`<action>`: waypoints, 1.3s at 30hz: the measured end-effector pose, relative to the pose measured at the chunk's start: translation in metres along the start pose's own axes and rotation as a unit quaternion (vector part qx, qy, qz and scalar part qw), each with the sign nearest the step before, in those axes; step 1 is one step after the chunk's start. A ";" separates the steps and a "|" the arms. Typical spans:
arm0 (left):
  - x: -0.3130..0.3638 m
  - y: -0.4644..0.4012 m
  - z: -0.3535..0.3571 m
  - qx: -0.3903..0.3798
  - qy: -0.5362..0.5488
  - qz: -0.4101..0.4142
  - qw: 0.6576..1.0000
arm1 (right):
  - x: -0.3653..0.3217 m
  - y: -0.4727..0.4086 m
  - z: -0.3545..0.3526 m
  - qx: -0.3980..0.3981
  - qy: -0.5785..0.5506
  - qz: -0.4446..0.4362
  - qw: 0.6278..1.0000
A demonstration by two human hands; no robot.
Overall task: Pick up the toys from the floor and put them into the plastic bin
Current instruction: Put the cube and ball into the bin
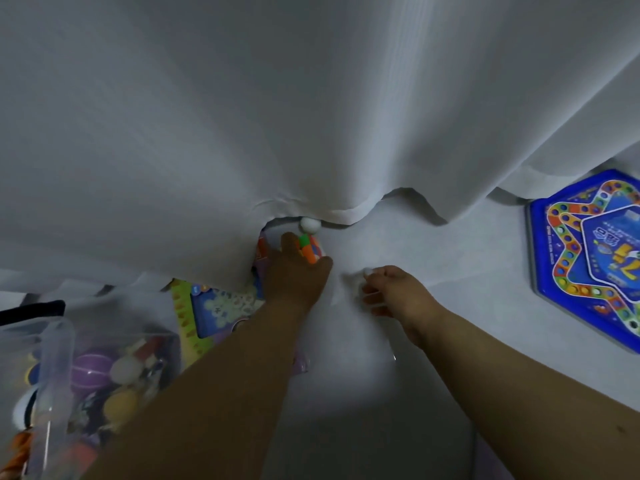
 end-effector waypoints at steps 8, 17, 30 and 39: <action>0.014 0.043 0.007 -0.135 0.248 0.107 0.953 | -0.009 0.005 -0.001 -0.045 -0.100 0.052 0.993; 0.000 -0.004 -0.004 -0.045 0.035 0.126 0.990 | -0.002 0.006 -0.018 0.011 -0.243 0.056 0.968; 0.009 -0.047 0.021 -0.075 -0.066 0.147 0.984 | -0.002 0.003 -0.023 0.028 -0.208 0.068 0.975; 0.033 0.016 -0.005 -0.332 0.365 0.067 0.867 | 0.002 0.002 -0.012 -0.053 0.209 -0.145 0.966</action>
Point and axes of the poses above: each hand's wrist, its own y-axis away from the middle knuckle, its own z-axis out of the palm, x = y × z, the point moved 1 cm from there along -y, towards the middle knuckle, and after that the axes turned 14 degrees about -y, right-handed, at the moved point
